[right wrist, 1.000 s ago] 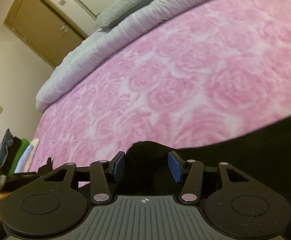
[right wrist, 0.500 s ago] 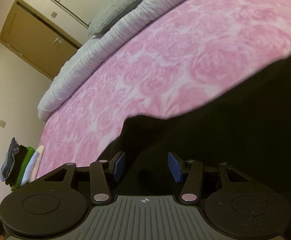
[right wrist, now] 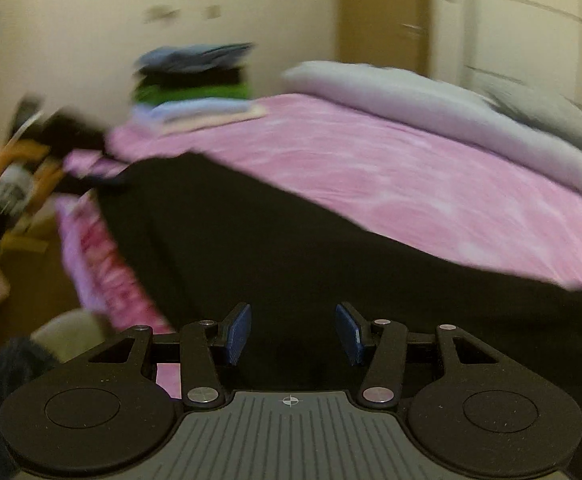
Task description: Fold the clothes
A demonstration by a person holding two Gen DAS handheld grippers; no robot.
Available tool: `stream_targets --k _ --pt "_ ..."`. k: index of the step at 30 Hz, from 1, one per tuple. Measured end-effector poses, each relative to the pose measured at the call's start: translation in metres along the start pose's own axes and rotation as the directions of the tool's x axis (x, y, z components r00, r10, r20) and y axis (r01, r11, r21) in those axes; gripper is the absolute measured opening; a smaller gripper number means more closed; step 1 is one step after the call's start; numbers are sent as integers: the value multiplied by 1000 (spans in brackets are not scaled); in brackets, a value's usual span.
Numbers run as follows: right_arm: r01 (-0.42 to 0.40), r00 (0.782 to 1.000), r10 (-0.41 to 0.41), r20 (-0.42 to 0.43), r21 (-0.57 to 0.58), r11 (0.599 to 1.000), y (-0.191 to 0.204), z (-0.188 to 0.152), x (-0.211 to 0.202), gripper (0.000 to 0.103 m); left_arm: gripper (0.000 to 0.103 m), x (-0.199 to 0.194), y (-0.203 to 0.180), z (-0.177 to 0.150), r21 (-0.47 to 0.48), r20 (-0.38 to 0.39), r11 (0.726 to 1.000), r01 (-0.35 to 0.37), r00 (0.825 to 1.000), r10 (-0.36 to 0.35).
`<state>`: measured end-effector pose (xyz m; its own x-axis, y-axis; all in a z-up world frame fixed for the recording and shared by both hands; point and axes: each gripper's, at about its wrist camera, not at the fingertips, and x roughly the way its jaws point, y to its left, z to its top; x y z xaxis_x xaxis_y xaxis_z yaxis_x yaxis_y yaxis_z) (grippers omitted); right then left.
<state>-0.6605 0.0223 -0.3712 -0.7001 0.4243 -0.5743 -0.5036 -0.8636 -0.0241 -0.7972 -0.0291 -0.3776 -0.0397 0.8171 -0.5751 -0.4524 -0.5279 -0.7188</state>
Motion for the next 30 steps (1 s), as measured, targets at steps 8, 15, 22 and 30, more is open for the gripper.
stream_targets --k 8,15,22,30 --pt "-16 999 7 -34 -268 963 47 -3 38 51 25 17 -3 4 32 -6 999 21 1000 -21" --pt "2 1000 -8 -18 -306 952 52 -5 50 9 0 9 -6 10 108 42 988 112 992 -117" --pt "-6 999 17 42 -246 969 46 5 24 4 0 -43 12 -7 254 110 957 144 978 -176" --pt "-24 1000 20 -16 -263 964 59 -3 24 4 0 -45 30 -12 226 105 965 133 981 -160"
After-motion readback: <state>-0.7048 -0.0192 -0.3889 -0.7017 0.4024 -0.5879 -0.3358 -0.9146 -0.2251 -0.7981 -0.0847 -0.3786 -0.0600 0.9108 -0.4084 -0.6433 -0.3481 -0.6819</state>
